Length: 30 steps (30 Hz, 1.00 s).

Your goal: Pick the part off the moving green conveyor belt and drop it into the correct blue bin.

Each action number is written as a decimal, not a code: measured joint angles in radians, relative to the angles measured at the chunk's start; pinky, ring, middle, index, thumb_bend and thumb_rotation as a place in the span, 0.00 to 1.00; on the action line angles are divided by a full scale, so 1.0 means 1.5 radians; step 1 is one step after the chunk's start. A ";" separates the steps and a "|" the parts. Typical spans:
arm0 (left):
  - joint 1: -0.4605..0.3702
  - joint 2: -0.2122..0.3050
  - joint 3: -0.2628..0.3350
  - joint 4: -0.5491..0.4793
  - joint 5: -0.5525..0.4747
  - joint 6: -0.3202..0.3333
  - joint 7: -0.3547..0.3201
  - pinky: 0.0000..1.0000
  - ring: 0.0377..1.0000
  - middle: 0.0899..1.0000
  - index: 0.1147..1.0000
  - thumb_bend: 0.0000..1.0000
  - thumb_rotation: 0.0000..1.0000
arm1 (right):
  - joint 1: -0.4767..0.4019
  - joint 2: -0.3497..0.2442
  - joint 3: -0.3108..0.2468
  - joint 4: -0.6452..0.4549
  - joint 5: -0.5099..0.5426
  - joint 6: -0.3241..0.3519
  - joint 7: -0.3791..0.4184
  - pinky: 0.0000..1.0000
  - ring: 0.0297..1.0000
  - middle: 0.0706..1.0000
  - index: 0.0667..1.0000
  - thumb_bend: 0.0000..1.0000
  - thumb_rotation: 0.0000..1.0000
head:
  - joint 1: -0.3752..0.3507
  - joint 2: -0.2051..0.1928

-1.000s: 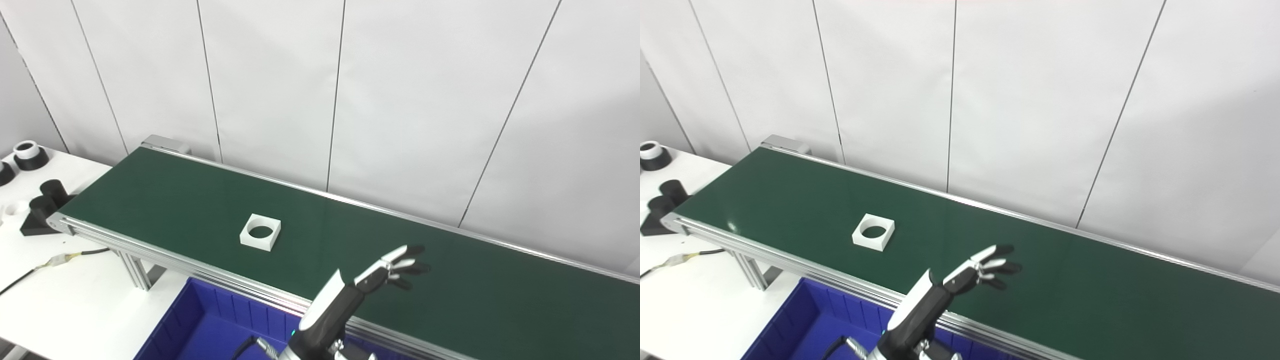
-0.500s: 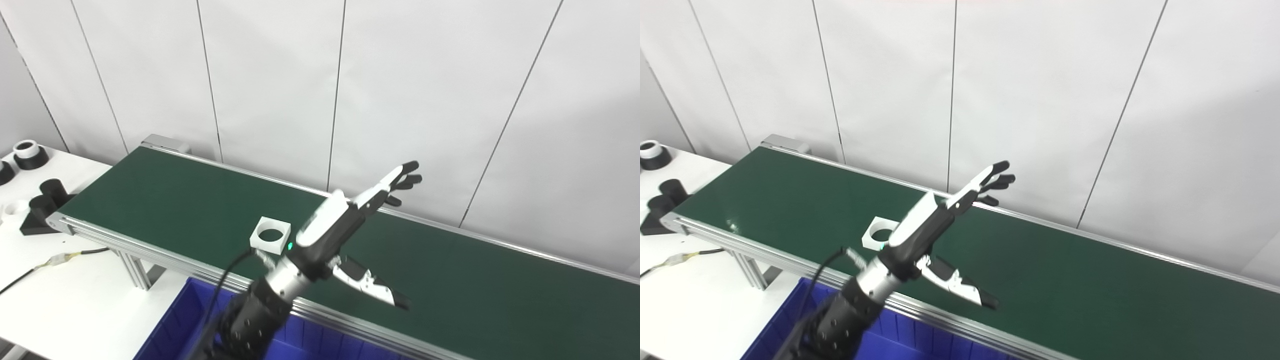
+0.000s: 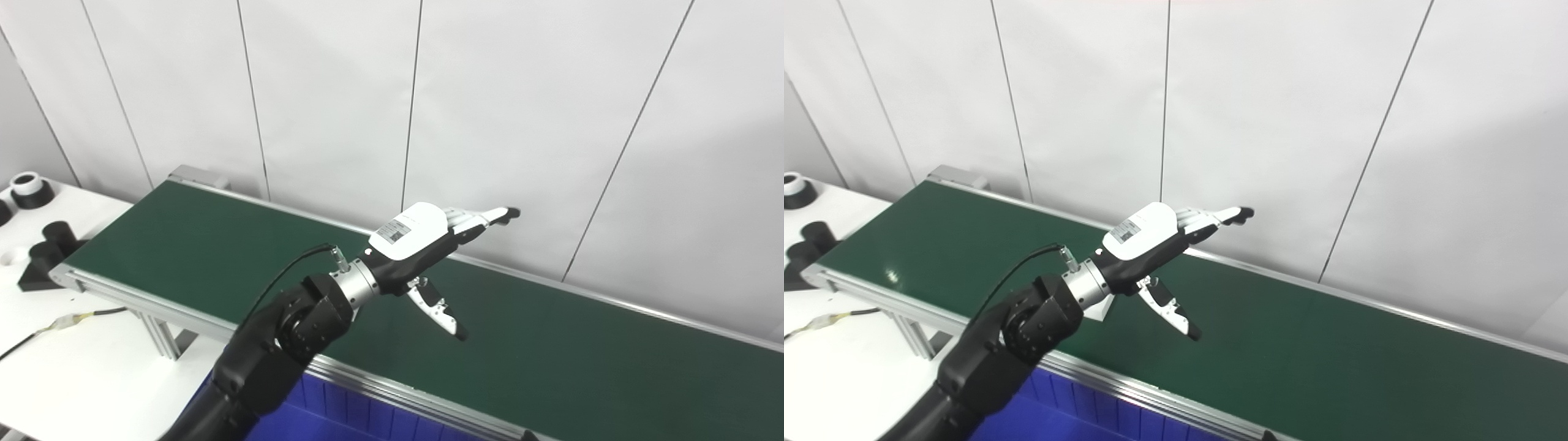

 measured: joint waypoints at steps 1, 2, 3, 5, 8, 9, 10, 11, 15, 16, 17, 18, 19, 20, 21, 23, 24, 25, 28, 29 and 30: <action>-0.011 0.004 -0.005 0.012 0.004 0.001 -0.009 0.84 0.88 0.91 0.93 1.00 0.18 | 0.000 0.000 0.000 0.000 -0.002 0.000 -0.002 1.00 0.97 0.99 0.98 0.83 1.00 | 0.000 0.000; -0.021 0.009 -0.011 0.024 0.006 0.002 -0.018 0.84 0.88 0.90 0.92 1.00 0.18 | -0.001 0.000 0.000 0.000 -0.004 0.000 -0.004 1.00 0.97 0.99 0.98 0.83 1.00 | 0.000 0.000; -0.030 0.012 -0.016 0.034 0.008 0.003 -0.025 0.84 0.88 0.90 0.92 1.00 0.17 | -0.001 0.000 0.000 0.000 -0.005 0.000 -0.005 1.00 0.97 0.99 0.98 0.84 1.00 | -0.001 0.000; -0.047 0.016 -0.026 0.057 0.014 0.008 -0.042 0.84 0.87 0.90 0.92 1.00 0.16 | 0.000 0.001 0.001 0.000 -0.006 -0.001 -0.006 1.00 0.97 0.99 0.98 0.84 1.00 | -0.002 0.001; -0.072 0.020 -0.039 0.083 0.018 0.032 -0.076 0.84 0.87 0.92 0.92 1.00 0.13 | 0.001 0.003 0.003 0.000 -0.008 -0.001 -0.007 1.00 0.97 0.99 0.98 0.83 1.00 | -0.004 0.001; -0.082 0.021 -0.048 0.096 0.019 0.034 -0.084 0.84 0.87 0.92 0.92 1.00 0.13 | 0.001 0.004 0.004 -0.001 -0.010 -0.001 -0.007 1.00 0.97 0.99 0.98 0.83 1.00 | -0.004 0.001; -0.090 0.022 -0.056 0.108 0.024 0.034 -0.091 0.83 0.87 0.92 0.92 1.00 0.13 | 0.002 0.004 0.005 -0.001 -0.012 -0.001 -0.007 1.00 0.97 0.99 0.98 0.83 1.00 | -0.006 0.001; -0.097 0.023 -0.064 0.118 0.033 0.034 -0.095 0.83 0.87 0.92 0.92 1.00 0.13 | 0.002 0.004 0.005 -0.001 -0.012 -0.001 -0.007 1.00 0.97 0.99 0.98 0.83 1.00 | -0.006 0.001; -0.121 0.023 -0.093 0.174 0.059 0.030 -0.097 0.84 0.87 0.91 0.91 1.00 0.13 | 0.004 0.007 0.006 -0.003 -0.012 -0.001 -0.008 0.99 0.96 0.99 0.97 0.84 1.00 | -0.009 0.000; -0.126 0.023 -0.098 0.185 0.064 0.030 -0.097 0.84 0.87 0.91 0.92 1.00 0.13 | 0.005 0.007 0.006 -0.004 -0.012 -0.001 -0.008 0.99 0.96 0.98 0.97 0.84 1.00 | -0.010 0.001; -0.131 0.023 -0.103 0.198 0.067 0.030 -0.097 0.85 0.88 0.91 0.92 1.00 0.14 | 0.006 0.007 0.006 -0.005 -0.012 -0.001 -0.008 0.99 0.96 0.98 0.97 0.85 1.00 | -0.012 0.002; -0.138 0.023 -0.108 0.213 0.076 0.031 -0.098 0.86 0.88 0.91 0.92 1.00 0.14 | 0.007 0.008 0.007 -0.006 -0.012 -0.001 -0.008 0.98 0.96 0.98 0.97 0.85 1.00 | -0.012 0.002; -0.146 0.024 -0.113 0.224 0.079 0.033 -0.099 0.86 0.88 0.91 0.92 1.00 0.14 | 0.008 0.008 0.007 -0.007 -0.012 -0.001 -0.008 0.98 0.96 0.98 0.97 0.85 1.00 | -0.012 0.002; -0.151 0.024 -0.115 0.235 0.082 0.036 -0.100 0.86 0.88 0.91 0.92 1.00 0.14 | 0.010 0.008 0.008 -0.008 -0.012 -0.001 -0.008 0.98 0.96 0.98 0.97 0.85 1.00 | -0.014 0.003; -0.157 0.023 -0.116 0.245 0.086 0.039 -0.102 0.87 0.88 0.91 0.92 1.00 0.14 | 0.011 0.008 0.008 -0.010 -0.012 -0.001 -0.008 0.98 0.95 0.98 0.97 0.85 1.00 | -0.015 0.004; -0.169 0.023 -0.119 0.270 0.087 0.047 -0.104 0.87 0.88 0.91 0.92 1.00 0.14 | 0.014 0.010 0.009 -0.011 -0.012 -0.001 -0.008 0.98 0.95 0.98 0.97 0.85 1.00 | -0.015 0.004; -0.174 0.023 -0.119 0.281 0.087 0.052 -0.104 0.87 0.88 0.91 0.92 1.00 0.14 | 0.016 0.011 0.009 -0.012 -0.013 -0.001 -0.008 0.98 0.95 0.98 0.97 0.84 1.00 | -0.016 0.005; -0.177 0.023 -0.119 0.289 0.087 0.055 -0.106 0.86 0.88 0.90 0.92 1.00 0.14 | 0.018 0.011 0.010 -0.013 -0.013 -0.001 -0.008 0.98 0.95 0.98 0.97 0.84 1.00 | -0.017 0.006; -0.180 0.022 -0.128 0.305 0.087 0.058 -0.113 0.85 0.88 0.91 0.92 1.00 0.15 | 0.022 0.011 0.011 -0.020 -0.017 -0.001 -0.008 0.97 0.95 0.97 0.96 0.85 1.00 | -0.020 0.008; -0.180 0.022 -0.130 0.311 0.087 0.059 -0.115 0.84 0.88 0.91 0.92 1.00 0.15 | 0.022 0.012 0.012 -0.024 -0.018 -0.001 -0.008 0.97 0.95 0.97 0.96 0.85 1.00 | -0.021 0.009; -0.180 0.022 -0.132 0.314 0.087 0.060 -0.117 0.84 0.88 0.91 0.92 1.00 0.15 | 0.022 0.012 0.012 -0.029 -0.018 -0.001 -0.008 0.97 0.94 0.97 0.96 0.85 1.00 | -0.021 0.009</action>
